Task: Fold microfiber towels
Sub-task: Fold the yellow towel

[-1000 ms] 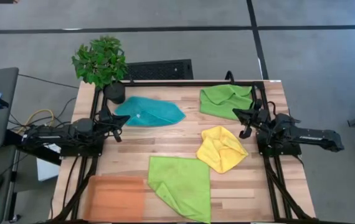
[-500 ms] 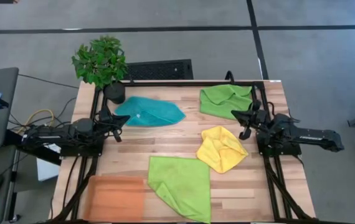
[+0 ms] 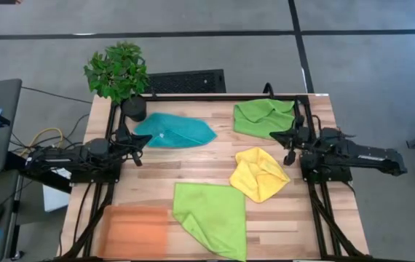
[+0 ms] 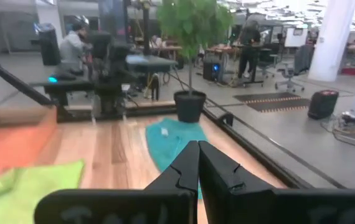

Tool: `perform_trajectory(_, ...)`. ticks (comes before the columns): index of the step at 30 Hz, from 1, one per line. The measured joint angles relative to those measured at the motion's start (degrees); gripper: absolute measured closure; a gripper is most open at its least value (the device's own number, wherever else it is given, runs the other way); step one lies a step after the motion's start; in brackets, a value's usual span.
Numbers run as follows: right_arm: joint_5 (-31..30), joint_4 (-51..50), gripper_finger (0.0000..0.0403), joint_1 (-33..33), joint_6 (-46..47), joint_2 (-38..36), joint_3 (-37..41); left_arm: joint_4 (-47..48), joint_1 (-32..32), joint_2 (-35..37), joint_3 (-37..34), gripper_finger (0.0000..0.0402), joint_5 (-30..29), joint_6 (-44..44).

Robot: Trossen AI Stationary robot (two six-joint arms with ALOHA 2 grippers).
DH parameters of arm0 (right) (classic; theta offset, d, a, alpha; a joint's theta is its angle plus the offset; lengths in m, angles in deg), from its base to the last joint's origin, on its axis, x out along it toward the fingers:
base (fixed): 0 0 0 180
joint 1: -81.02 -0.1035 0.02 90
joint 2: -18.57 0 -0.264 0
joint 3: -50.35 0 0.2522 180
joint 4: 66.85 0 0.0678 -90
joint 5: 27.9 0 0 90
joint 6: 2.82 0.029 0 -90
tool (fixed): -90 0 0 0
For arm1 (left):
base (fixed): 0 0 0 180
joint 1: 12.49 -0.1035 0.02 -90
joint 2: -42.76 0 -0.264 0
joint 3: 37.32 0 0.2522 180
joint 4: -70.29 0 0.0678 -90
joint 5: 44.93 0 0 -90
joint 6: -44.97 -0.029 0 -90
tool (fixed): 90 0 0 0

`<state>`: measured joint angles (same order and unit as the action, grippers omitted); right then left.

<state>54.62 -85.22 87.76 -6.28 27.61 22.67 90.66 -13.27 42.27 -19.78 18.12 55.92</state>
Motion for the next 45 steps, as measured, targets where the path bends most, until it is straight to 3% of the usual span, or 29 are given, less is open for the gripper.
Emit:
perform_trajectory(4,1.36,-4.57,0.0369,0.0,1.23,3.48,-8.35,0.0,-0.01,0.01,0.0,0.0401,0.01,0.0)
perform_trajectory(12,1.51,-25.13,0.0369,-0.01,4.16,15.2,-26.41,-0.02,-0.01,0.02,-0.01,0.0401,0.01,0.01)
perform_trajectory(18,2.99,-36.98,0.0369,-0.02,6.0,24.37,-34.4,0.0,-0.01,0.02,0.0,0.0401,0.0,0.0)
perform_trajectory(26,7.63,-42.9,0.0369,-1.58,3.31,31.55,-37.06,-0.01,-0.01,0.01,0.0,0.0401,0.0,-0.01)
perform_trajectory(37,7.6,-45.0,0.0369,-11.12,6.93,37.58,-37.06,-0.01,0.01,0.01,0.01,0.0401,0.01,-0.07)
perform_trajectory(45,7.61,-43.22,0.0369,-16.56,12.75,39.98,-37.06,-0.02,0.01,0.0,-0.01,0.0401,-0.41,-13.09)
